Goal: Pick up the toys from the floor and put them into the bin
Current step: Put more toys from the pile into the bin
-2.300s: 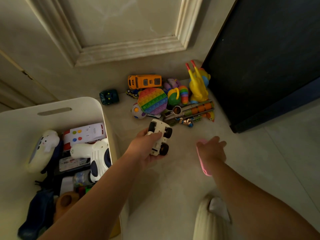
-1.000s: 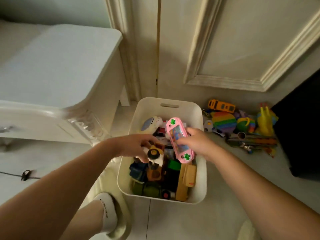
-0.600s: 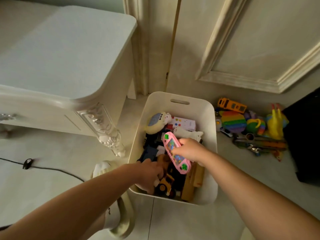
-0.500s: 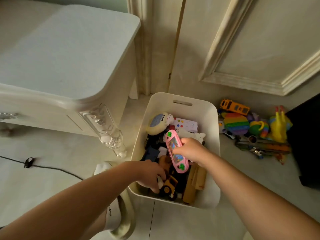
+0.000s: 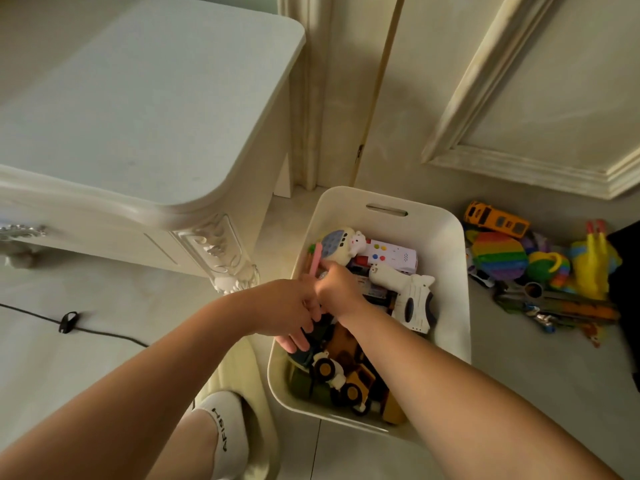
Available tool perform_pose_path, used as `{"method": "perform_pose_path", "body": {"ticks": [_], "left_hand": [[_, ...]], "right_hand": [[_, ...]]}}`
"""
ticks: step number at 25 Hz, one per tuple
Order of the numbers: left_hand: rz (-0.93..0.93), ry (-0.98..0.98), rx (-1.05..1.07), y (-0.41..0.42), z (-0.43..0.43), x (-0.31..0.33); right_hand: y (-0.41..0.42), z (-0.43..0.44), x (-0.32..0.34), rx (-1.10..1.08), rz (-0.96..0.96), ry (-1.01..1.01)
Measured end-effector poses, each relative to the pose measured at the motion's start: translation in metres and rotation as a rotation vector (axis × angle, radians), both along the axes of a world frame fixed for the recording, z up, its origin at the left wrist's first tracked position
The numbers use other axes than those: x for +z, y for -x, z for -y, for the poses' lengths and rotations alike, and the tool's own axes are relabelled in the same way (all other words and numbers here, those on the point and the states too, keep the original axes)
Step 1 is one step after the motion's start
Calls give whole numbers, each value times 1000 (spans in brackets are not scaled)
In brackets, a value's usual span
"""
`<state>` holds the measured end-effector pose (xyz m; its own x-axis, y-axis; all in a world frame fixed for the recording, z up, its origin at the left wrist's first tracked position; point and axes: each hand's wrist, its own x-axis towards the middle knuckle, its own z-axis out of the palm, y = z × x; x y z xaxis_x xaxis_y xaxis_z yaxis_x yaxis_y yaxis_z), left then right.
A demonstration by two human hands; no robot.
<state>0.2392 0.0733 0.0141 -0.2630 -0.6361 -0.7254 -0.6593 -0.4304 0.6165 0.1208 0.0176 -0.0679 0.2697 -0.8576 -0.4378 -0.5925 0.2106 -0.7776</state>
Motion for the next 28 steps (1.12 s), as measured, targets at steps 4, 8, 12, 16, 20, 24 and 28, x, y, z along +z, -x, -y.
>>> {"method": "perform_pose_path", "body": {"ticks": [4,8,12,16,20,24,28], "left_hand": [[6,72,-45,5,2,1],[232,274,-485,37,-6,-6],[381,219,-730,54,-16,-27],[526,127,-733,55,-16,-40],[601,31,-790,58,-10,-39],[490,118,-733,48,-5,-35],[467,201,-622,44,5,-32]], "right_hand": [[14,-6,-2,-132,96,-92],[27,-5,4,-152,123,-300],[14,-1,0,2,-20,-173],[-10,13,-10,-14,-229,-135],[-19,12,-25,36,-446,-126],[6,13,-21,3,-182,-198],[41,10,-14,-201,29,-424]]}}
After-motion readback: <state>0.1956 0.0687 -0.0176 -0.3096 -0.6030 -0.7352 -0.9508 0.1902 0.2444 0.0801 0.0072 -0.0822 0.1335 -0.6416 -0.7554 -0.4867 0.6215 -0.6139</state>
